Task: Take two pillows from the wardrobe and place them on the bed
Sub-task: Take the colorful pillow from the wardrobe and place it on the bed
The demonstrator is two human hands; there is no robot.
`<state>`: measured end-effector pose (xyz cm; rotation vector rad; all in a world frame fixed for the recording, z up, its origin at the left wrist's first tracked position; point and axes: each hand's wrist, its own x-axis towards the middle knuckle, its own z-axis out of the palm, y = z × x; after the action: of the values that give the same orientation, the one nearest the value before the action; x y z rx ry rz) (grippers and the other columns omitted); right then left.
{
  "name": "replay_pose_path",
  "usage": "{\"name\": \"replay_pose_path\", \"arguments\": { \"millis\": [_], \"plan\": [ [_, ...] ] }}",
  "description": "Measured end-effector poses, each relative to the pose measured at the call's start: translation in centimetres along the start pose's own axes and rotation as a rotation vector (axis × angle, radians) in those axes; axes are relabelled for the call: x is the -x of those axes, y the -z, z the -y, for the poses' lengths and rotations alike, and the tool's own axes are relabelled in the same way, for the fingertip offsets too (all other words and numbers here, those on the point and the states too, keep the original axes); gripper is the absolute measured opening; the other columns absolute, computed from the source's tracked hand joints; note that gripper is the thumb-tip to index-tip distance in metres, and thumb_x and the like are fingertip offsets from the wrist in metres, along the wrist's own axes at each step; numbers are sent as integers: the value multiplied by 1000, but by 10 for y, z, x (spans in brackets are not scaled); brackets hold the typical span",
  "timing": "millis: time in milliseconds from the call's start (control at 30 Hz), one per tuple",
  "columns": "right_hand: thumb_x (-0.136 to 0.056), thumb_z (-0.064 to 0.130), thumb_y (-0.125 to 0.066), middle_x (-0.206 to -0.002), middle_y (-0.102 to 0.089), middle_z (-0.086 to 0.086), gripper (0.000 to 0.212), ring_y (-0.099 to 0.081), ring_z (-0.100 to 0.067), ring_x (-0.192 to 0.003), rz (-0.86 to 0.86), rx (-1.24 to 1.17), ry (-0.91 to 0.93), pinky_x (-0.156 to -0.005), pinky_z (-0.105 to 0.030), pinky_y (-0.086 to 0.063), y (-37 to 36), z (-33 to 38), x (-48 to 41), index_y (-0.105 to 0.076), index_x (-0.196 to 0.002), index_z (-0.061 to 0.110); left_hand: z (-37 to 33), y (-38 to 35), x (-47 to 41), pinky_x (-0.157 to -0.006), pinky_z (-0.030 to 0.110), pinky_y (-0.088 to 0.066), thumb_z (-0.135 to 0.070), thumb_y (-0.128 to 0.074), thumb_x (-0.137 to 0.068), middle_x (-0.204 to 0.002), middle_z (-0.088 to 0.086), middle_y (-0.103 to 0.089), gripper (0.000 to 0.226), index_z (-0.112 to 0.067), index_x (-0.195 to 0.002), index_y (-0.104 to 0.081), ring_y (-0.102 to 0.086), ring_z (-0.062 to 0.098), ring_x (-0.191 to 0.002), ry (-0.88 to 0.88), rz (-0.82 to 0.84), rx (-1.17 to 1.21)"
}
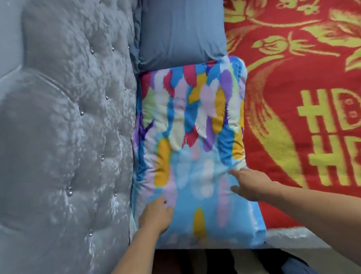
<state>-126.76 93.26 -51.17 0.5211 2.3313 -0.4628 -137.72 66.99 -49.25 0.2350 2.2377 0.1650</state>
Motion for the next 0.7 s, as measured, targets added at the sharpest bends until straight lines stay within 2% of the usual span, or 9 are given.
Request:
{"name": "replay_pose_path", "arguments": {
  "millis": [167, 300, 467, 600, 700],
  "plan": [
    [-91, 40, -50, -128, -57, -10, 48, -56, -30, -115, -3, 124, 182, -89, -38, -47, 6, -14, 55, -43, -134, 22, -13, -31, 76, -102, 32, -41, -32, -54, -92, -134, 12, -57, 40, -11, -126, -55, -52, 27, -124, 92, -45, 172],
    [-90, 38, -50, -125, -61, -10, 45, -58, -32, -111, -21, 203, 299, -86, -40, -49, 15, -40, 87, -46, -132, 20, -31, -58, 138, -93, 34, -47, -35, -53, -89, -122, 9, -64, 31, -17, -114, -60, -58, 28, -112, 170, -160, 265],
    [-90, 38, -53, -127, -60, -8, 44, -57, -31, -113, -34, 331, 496, -89, -39, -50, 25, -66, 128, -49, -131, 20, -64, -115, 217, -90, 34, -49, -34, -57, -85, -115, 9, -69, 27, -18, -106, -65, -60, 28, -109, 250, -330, 384],
    [-90, 37, -52, -125, -60, -8, 42, -56, -28, -114, -54, 453, 639, -89, -36, -49, 28, -71, 168, -51, -128, 19, -87, -181, 290, -91, 34, -49, -38, -56, -87, -114, 10, -68, 32, -19, -112, -61, -61, 28, -107, 297, -328, 440],
    [-91, 36, -51, -124, -61, -9, 39, -56, -28, -114, -54, 566, 739, -89, -36, -48, 20, -60, 199, -52, -126, 17, -97, -231, 344, -88, 33, -49, -39, -55, -88, -111, 7, -67, 33, -19, -114, -60, -61, 25, -103, 365, -401, 503]
  ]
}}
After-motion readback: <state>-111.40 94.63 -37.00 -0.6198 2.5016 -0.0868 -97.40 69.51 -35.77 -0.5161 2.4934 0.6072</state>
